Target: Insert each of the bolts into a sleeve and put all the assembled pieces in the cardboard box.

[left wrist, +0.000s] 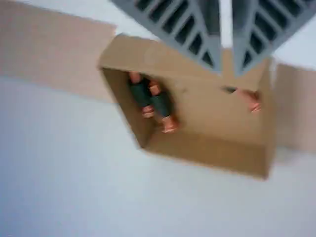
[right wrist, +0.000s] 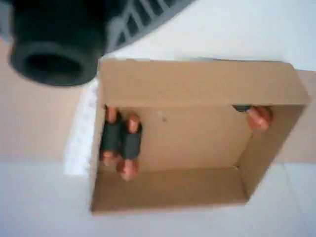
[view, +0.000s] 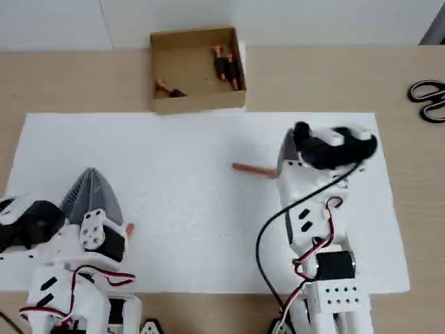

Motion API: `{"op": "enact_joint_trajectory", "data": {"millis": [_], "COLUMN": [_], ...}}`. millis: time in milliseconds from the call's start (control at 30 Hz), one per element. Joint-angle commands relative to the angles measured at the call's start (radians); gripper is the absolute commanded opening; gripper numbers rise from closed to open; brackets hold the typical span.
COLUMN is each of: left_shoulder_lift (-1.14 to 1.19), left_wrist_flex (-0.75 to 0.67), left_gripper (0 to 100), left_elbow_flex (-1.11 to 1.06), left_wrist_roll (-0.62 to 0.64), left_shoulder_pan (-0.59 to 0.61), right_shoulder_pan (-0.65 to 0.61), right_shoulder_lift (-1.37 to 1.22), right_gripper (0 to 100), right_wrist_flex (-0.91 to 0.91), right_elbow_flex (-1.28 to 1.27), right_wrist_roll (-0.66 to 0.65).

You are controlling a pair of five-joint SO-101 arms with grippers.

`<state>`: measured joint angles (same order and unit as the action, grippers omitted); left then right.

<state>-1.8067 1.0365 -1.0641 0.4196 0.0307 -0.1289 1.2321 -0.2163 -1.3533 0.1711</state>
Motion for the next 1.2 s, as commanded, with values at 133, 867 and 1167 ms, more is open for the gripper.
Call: {"op": "enact_joint_trajectory", "data": {"millis": [133,867,1167], "left_shoulder_lift": [0.233,1.542,1.910], "left_wrist_flex": [-0.207,0.462,0.491], "left_gripper": [1,1,1], "left_elbow_flex": [0.044,1.262,1.271], "left_wrist_roll": [0.000,-0.255,-0.540], "left_shoulder_pan": [-0.227,-0.365,-0.453], "right_shoulder_pan": [0.008,0.120,0.124], "right_shoulder_lift": [0.019,0.019,0.019], "right_gripper": [0.4,0.4,0.4], "right_wrist_flex": [0.205,0.202,0.200], "right_elbow_flex": [-0.192,-0.333,-0.333], "right_wrist_roll": [0.028,0.028,0.028]}}
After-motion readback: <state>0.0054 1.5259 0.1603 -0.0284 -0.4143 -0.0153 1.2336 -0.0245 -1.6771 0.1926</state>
